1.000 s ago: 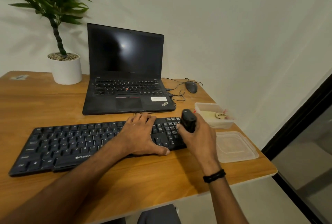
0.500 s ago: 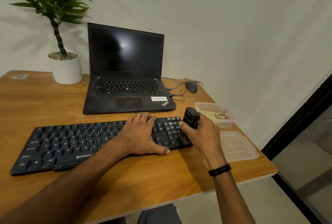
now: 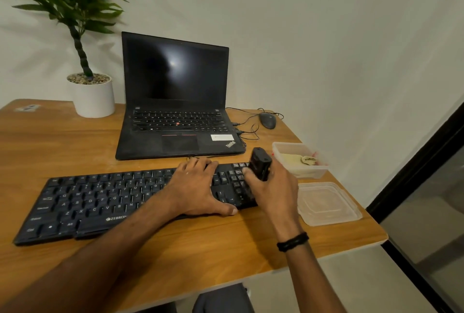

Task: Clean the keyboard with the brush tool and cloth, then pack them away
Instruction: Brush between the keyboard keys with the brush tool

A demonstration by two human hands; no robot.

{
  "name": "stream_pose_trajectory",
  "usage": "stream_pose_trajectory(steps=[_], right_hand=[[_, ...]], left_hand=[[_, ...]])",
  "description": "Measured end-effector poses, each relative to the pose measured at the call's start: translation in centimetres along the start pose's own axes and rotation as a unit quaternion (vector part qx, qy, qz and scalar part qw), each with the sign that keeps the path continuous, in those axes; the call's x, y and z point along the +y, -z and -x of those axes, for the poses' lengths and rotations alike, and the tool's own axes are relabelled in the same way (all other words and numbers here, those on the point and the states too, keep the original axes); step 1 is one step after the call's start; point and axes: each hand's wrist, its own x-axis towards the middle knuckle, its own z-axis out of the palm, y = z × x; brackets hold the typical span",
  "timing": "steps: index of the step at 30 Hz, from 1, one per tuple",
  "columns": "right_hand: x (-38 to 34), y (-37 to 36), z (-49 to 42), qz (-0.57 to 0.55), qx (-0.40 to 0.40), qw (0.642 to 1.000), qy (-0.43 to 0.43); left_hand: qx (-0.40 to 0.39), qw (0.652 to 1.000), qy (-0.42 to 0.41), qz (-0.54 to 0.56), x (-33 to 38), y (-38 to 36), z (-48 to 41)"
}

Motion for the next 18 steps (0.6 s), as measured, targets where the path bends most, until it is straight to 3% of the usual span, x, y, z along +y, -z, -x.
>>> stream_pose_trajectory(steps=[3,7,12,16,18], right_hand=[[-0.6,-0.6,0.4,-0.05,-0.049,0.997,0.008],[-0.7,-0.2,0.0,0.031,0.037,0.999,-0.025],[-0.1,-0.5,-0.4,-0.036,-0.034,0.999,0.009],[0.0,-0.1,-1.2,0.025,0.055,0.998,-0.025],[-0.1,-0.3,-1.1,-0.035,-0.003,0.999,-0.016]], left_hand=[[-0.001,1.0,-0.005,-0.002,-0.1,-0.1,0.0],[0.005,1.0,-0.004,-0.001,-0.2,-0.1,0.0],[-0.005,1.0,-0.009,0.001,-0.1,0.0,0.0],[0.001,1.0,-0.003,-0.002,-0.1,0.2,-0.1],[-0.004,1.0,-0.007,-0.005,0.1,0.2,0.0]])
